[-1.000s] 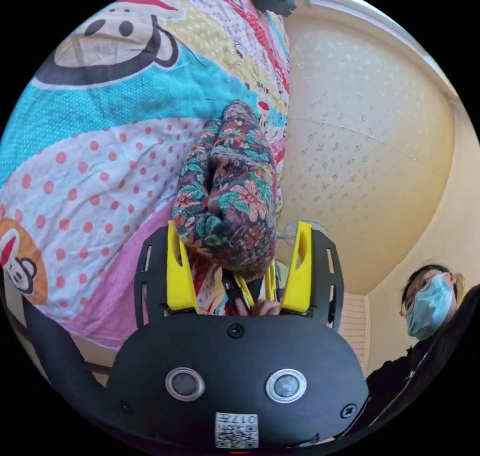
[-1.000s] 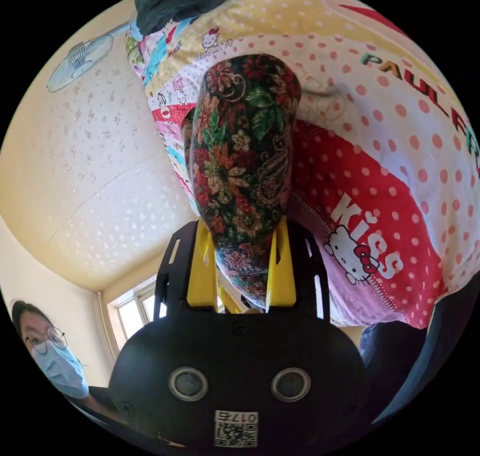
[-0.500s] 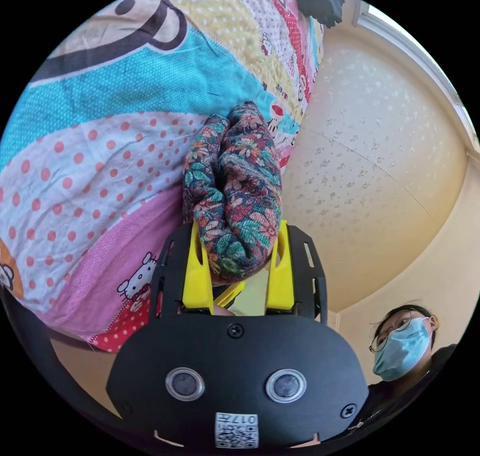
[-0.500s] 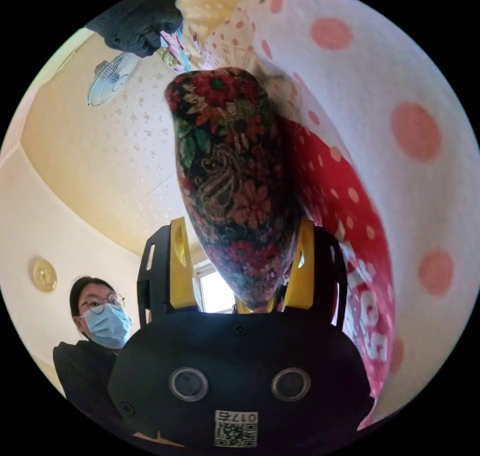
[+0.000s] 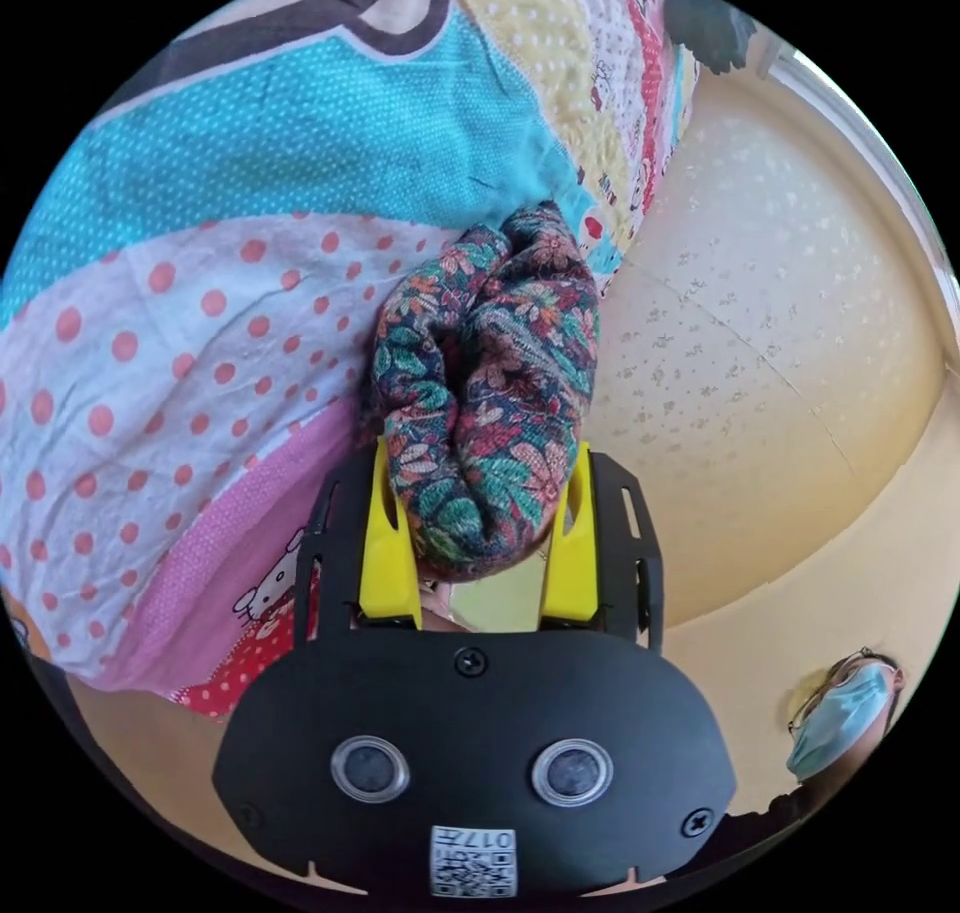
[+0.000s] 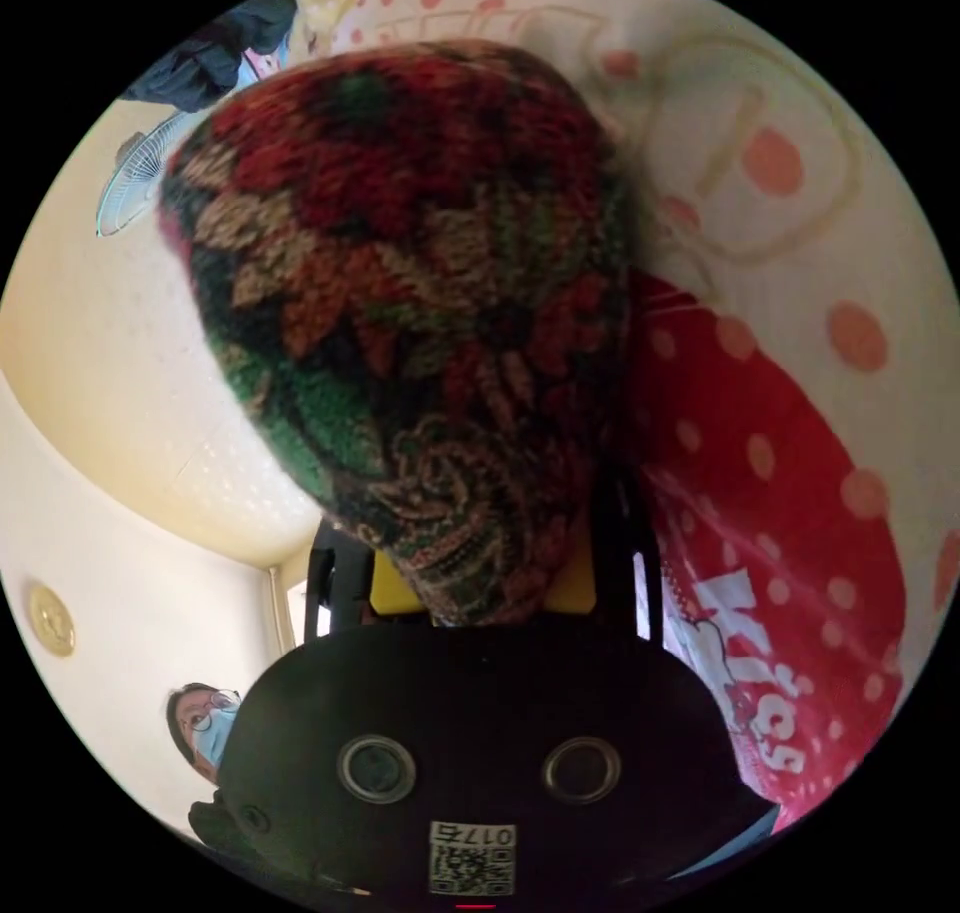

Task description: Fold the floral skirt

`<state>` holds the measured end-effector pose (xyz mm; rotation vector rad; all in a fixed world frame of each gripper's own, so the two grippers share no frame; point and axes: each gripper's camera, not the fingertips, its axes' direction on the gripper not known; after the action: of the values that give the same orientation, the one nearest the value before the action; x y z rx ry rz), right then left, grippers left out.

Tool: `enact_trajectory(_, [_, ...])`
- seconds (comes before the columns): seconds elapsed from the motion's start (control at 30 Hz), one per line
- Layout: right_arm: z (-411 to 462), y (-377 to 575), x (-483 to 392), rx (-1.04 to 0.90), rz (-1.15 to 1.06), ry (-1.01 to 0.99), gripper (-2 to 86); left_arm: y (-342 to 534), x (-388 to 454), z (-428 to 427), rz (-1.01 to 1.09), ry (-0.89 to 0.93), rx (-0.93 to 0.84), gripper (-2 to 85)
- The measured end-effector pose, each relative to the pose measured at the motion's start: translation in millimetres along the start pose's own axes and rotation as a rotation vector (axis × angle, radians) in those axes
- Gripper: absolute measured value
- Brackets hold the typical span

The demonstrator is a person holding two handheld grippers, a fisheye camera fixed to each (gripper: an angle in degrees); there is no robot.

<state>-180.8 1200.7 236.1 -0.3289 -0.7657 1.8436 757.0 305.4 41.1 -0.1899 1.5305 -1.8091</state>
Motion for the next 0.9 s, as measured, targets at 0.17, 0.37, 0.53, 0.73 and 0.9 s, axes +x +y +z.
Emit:
enact_trajectory(0.17, [10, 41, -22, 0.038, -0.04, -0.025, 19.4, -34, 57, -14, 0.055, -0.034, -0.076, 18.0])
enact_trajectory(0.37, [-14, 73, -69, 0.027, -0.205, -0.058, 17.8, -38, 125, -8, 0.129, -0.067, -0.18, 17.0])
enact_trajectory(0.53, [-52, 69, -138, 0.047, -0.366, -0.202, 17.1, -15, 185, 55, 0.298, -0.013, -0.299, 16.7])
enact_trajectory(0.73, [-124, 37, -289, 0.079, -0.688, -0.268, 17.1, 34, 256, 202, 0.476, 0.164, -0.508, 16.8])
enact_trajectory(0.9, [-191, -17, -360, 0.15, -0.826, -0.177, 17.5, 49, 247, 349, 0.536, 0.181, -0.675, 17.9])
